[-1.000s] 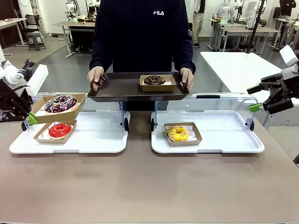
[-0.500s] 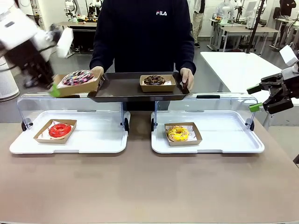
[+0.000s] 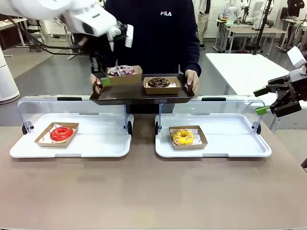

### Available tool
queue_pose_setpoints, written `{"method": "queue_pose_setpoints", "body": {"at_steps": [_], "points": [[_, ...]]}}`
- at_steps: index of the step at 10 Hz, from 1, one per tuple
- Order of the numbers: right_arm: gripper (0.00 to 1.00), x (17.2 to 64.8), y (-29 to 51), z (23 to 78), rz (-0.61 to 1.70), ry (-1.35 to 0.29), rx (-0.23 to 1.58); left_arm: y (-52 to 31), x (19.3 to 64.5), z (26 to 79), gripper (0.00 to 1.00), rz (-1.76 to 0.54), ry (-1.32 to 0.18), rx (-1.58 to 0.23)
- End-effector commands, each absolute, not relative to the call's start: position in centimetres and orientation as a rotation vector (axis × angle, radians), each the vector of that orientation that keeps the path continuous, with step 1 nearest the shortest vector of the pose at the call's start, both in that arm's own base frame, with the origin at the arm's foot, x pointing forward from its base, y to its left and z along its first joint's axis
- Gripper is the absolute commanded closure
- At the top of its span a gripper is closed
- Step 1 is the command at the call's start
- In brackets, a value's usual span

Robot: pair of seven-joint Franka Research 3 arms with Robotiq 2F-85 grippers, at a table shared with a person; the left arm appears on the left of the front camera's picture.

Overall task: Provide the desired donut to the person.
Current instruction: Place the picked Paper togo box onto the Handle tray extended by the person.

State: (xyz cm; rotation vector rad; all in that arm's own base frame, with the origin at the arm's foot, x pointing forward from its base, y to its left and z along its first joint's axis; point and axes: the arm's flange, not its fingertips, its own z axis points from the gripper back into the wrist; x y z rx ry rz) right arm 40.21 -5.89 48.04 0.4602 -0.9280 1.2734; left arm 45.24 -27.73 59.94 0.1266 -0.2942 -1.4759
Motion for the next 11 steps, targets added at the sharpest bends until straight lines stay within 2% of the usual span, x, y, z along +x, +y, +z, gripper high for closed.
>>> {"method": "queue_pose_setpoints", "body": {"at_steps": [1,11], "points": [[0.0,40.3,-5.8,47.9,1.275,-0.949,0.472,-29.1,47.7,59.0,0.99,-1.491,-0.262,0.218],[0.0,40.3,-5.8,47.9,1.275,-0.949,0.472,-27.2,50.8,54.6,0.99,-1.611,-0.201,0.249]]}}
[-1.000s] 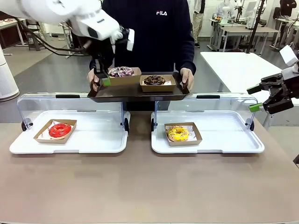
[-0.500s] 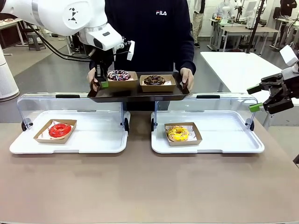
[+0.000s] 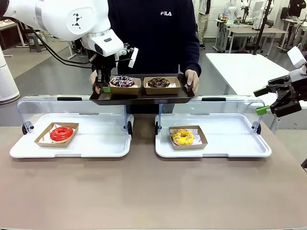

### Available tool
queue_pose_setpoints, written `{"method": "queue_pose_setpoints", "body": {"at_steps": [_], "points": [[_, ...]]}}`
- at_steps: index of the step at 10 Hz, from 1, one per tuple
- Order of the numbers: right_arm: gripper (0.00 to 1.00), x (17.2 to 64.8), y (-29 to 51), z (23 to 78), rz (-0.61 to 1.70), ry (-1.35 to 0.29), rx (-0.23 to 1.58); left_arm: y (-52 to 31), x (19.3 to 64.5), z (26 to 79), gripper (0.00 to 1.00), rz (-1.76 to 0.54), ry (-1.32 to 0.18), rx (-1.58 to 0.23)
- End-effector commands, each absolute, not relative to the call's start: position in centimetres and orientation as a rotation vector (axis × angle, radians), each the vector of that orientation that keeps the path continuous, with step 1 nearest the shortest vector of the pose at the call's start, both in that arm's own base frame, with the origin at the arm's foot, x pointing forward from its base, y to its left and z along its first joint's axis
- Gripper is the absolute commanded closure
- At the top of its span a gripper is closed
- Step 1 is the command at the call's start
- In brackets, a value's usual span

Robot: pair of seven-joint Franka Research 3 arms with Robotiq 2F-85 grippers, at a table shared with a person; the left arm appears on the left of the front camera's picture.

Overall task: Provide the desired donut to the person.
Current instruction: Place the picked Paper togo box onto the Handle tray extended by the person.

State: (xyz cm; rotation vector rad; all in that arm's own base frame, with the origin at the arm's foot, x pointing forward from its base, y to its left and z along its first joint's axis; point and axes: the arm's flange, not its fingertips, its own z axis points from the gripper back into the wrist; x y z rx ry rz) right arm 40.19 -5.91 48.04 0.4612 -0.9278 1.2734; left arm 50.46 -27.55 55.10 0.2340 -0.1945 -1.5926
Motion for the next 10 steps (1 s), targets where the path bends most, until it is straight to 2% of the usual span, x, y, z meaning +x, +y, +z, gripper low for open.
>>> {"method": "queue_pose_setpoints", "body": {"at_steps": [1,4,5,6,7,8,9,10], "points": [[0.0,40.3,-5.81,47.91,1.275,-0.949,0.472,-27.17,50.97,54.18,0.99,-1.626,-0.216,0.253],[0.0,40.3,-5.81,47.91,1.275,-0.949,0.472,-27.4,51.02,53.63,0.99,-1.628,-0.219,0.22],[0.0,40.3,-5.81,47.91,1.275,-0.949,0.472,-27.42,51.05,53.65,0.4,-1.63,-0.228,0.212],[0.0,40.3,-5.81,47.91,1.275,-0.949,0.472,-27.39,50.99,53.97,0.4,-1.632,-0.229,0.205],[0.0,40.3,-5.81,47.91,1.275,-0.949,0.472,-27.37,50.86,54.26,0.0,-1.628,-0.227,0.2],[0.0,40.3,-5.81,47.91,1.275,-0.949,0.472,-27.38,50.72,54.5,0.38,-1.626,-0.233,0.193],[0.0,40.3,-5.81,47.91,1.275,-0.949,0.472,-27.38,50.7,54.6,0.0,-1.628,-0.236,0.187],[0.0,40.3,-5.81,47.91,1.275,-0.949,0.472,-27.21,50.74,54.57,0.0,-1.63,-0.234,0.182]]}}
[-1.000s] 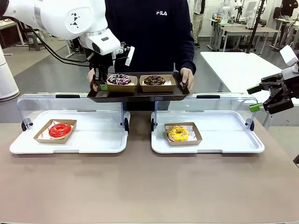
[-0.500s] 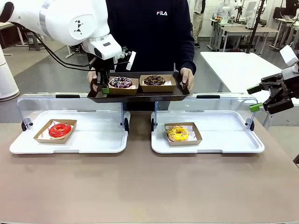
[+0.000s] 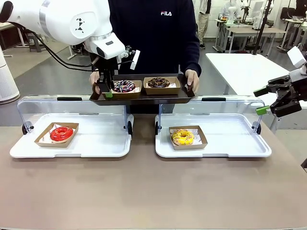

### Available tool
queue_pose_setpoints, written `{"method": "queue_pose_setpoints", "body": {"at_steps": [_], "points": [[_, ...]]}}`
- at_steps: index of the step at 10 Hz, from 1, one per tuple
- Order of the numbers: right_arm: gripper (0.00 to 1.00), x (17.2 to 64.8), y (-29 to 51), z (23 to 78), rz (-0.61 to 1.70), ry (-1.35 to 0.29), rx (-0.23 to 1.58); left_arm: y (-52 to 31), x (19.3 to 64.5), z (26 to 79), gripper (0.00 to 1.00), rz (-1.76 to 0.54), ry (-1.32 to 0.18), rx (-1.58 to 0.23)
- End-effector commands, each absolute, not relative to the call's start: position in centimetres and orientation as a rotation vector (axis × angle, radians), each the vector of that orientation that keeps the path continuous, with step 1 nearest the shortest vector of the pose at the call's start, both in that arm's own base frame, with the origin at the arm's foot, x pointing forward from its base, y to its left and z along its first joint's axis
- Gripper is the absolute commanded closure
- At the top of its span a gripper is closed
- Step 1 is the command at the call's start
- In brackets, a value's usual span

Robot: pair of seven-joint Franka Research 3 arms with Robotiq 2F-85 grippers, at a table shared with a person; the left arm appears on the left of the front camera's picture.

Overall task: Provide the desired donut to the person.
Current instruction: Place the picked Paper togo box onto the Handle tray extended by the person.

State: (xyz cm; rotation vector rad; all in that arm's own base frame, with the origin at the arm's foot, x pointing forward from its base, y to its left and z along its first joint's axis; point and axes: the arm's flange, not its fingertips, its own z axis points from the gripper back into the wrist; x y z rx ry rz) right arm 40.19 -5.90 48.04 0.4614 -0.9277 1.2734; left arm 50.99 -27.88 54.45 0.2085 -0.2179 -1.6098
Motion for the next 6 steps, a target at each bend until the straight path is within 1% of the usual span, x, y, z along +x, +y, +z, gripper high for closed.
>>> {"method": "queue_pose_setpoints", "body": {"at_steps": [1,6], "points": [[0.0,40.3,-5.8,47.9,1.275,-0.949,0.472,-27.1,50.7,54.6,0.0,-1.631,-0.23,0.172],[0.0,40.3,-5.8,47.9,1.275,-0.949,0.472,-26.7,49.7,56.1,0.0,-1.614,-0.219,0.142]]}}
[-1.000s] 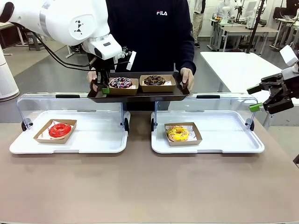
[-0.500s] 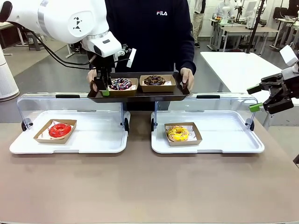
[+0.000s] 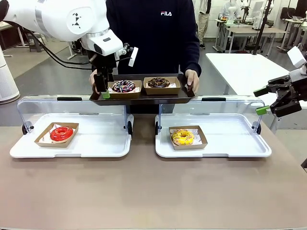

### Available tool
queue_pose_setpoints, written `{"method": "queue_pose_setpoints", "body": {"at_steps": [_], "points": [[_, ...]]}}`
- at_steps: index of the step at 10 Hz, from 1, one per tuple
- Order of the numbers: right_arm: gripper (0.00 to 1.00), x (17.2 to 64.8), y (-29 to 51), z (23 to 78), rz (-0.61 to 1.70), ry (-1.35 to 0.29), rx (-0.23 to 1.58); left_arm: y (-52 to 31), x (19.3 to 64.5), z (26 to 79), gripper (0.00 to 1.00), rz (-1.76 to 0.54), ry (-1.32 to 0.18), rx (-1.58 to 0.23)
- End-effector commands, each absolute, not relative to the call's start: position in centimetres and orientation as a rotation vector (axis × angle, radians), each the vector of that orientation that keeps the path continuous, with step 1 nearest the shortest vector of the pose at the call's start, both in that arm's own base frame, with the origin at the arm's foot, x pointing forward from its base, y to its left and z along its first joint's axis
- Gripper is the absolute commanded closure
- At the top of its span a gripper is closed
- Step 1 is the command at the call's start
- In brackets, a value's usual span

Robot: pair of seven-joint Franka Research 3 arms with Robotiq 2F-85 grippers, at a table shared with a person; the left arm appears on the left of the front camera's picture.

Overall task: Provide the desired donut to the person.
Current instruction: Place the picked Paper togo box onto the Handle tray extended by the person.

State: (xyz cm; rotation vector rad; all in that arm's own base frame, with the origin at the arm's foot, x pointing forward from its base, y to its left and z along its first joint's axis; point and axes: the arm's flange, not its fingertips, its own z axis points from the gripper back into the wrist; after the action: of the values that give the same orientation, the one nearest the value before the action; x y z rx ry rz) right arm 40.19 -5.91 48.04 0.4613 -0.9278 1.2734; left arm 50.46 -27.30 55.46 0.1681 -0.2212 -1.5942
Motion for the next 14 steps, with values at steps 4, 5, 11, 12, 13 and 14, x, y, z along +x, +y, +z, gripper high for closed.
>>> {"method": "queue_pose_setpoints", "body": {"at_steps": [4,5,11,12,13,14], "points": [[0.0,40.3,-5.81,47.91,1.275,-0.949,0.472,-27.2,50.08,55.85,0.0,-1.591,-0.215,0.157],[0.0,40.3,-5.81,47.91,1.275,-0.949,0.472,-27.2,50.08,55.85,0.0,-1.591,-0.215,0.157],[0.0,40.3,-5.81,47.91,1.275,-0.949,0.472,-27.2,50.08,55.85,0.0,-1.591,-0.215,0.157],[0.0,40.3,-5.81,47.91,1.275,-0.949,0.472,-27.2,50.08,55.85,0.0,-1.591,-0.215,0.157],[0.0,40.3,-5.81,47.91,1.275,-0.949,0.472,-27.2,50.08,55.85,0.0,-1.591,-0.215,0.157],[0.0,40.3,-5.81,47.91,1.275,-0.949,0.472,-27.2,50.08,55.85,0.0,-1.591,-0.215,0.157]]}}
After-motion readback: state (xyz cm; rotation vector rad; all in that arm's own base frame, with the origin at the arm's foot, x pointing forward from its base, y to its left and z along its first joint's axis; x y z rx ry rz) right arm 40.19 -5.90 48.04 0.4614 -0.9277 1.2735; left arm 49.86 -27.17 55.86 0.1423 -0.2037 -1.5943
